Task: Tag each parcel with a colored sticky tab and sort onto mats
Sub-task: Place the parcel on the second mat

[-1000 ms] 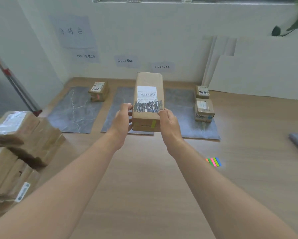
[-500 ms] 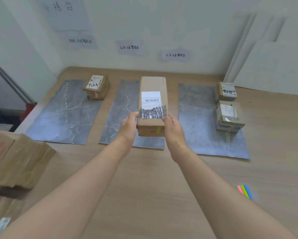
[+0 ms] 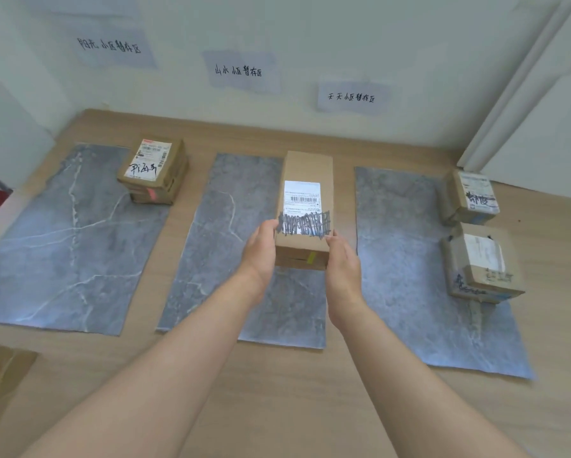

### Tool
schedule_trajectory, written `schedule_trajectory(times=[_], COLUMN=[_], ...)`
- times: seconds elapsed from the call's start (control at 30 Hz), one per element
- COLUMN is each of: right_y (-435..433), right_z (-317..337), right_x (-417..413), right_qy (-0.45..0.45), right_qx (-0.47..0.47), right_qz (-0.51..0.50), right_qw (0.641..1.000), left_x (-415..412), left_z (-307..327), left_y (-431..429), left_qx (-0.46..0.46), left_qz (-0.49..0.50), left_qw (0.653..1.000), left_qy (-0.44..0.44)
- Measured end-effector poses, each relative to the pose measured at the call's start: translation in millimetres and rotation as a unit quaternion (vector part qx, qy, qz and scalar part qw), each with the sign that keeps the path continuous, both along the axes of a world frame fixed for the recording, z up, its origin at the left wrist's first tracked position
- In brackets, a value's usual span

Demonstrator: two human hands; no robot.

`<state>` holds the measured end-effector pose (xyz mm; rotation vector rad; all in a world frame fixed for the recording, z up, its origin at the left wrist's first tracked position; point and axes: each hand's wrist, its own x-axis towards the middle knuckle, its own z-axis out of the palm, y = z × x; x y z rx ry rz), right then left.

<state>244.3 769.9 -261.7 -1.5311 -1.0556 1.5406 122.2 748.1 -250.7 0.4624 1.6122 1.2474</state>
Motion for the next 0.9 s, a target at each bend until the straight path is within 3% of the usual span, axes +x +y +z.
schedule_trajectory(times=[0.23,0.47,0.9], right_y=[62.2,82.9,13.9], right_z=[-52.3,-74.3,34.0], right_x=[-16.5,-22.6,4.1], right_qy=[0.023,0.013,0.035], right_qx=[-0.011,-0.003,0.037], right_qz=[-0.035,-0.005,-0.002], right_qw=[0.999,1.000,0.999], left_x=[-12.1,-21.1,3.8], left_z=[-47.5,-80.2,31.0], left_y=[63.7,83.2,14.3], left_qx=[-0.019,-0.032,0.018], left_qz=[-0.007,-0.001,0.008], left_qw=[1.000,0.998,0.996], left_qy=[0.021,0.051,0.092])
